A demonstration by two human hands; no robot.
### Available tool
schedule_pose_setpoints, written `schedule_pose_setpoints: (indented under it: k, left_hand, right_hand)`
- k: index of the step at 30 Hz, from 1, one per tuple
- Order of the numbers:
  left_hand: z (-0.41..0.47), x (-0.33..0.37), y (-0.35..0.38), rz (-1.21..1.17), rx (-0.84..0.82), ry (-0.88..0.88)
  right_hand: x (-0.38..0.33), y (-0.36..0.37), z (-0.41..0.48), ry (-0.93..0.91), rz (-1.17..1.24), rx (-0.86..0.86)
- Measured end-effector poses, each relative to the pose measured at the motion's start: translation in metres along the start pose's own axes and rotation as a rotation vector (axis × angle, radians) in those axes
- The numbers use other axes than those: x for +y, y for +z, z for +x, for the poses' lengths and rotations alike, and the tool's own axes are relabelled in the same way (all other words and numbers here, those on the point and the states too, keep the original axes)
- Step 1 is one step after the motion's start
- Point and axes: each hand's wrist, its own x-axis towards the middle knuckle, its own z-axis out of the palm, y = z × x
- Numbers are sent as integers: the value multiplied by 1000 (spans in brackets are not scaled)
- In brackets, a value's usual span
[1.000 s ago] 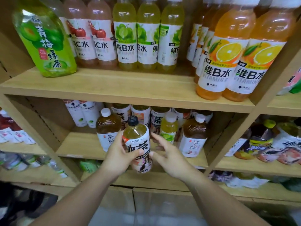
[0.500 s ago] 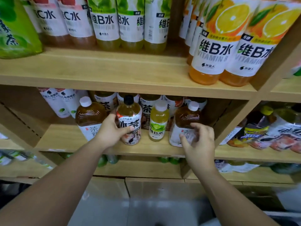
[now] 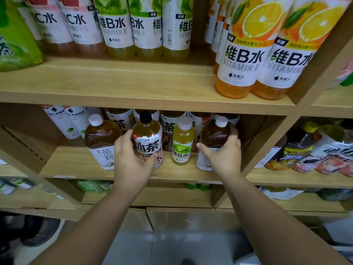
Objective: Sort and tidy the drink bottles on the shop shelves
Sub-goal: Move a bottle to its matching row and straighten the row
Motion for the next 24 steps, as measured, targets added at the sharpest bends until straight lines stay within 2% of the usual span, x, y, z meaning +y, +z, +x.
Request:
schedule_pose_setpoints:
  k: [4,10,12,15,19,22,24]
  left_hand:
    - [-15,13,-1,62,63,170]
    - [-28,32,12,67,-213,255]
    - [-32,37,13,58,-254,292]
    - [-31,30,4,18,-186,287]
    - [-21,-1,-25,12,59,240]
    - [-3,-28,-55,27,200,85]
    - [19,-46,-70,56,212,-63]
  right_hand:
    - [3,-5,0,-8,2,4]
    - [13,-15,-26,-88,40,-27]
    - [12,-17,-39,-95,57,-23]
    - [10,-19,-55,-99,74,-18]
    - [-1,-16,-72,-74,127,-14]
    - [-14,-8,-84,-78,132,-7]
    - [-21,-2,-91,-87,137,-2]
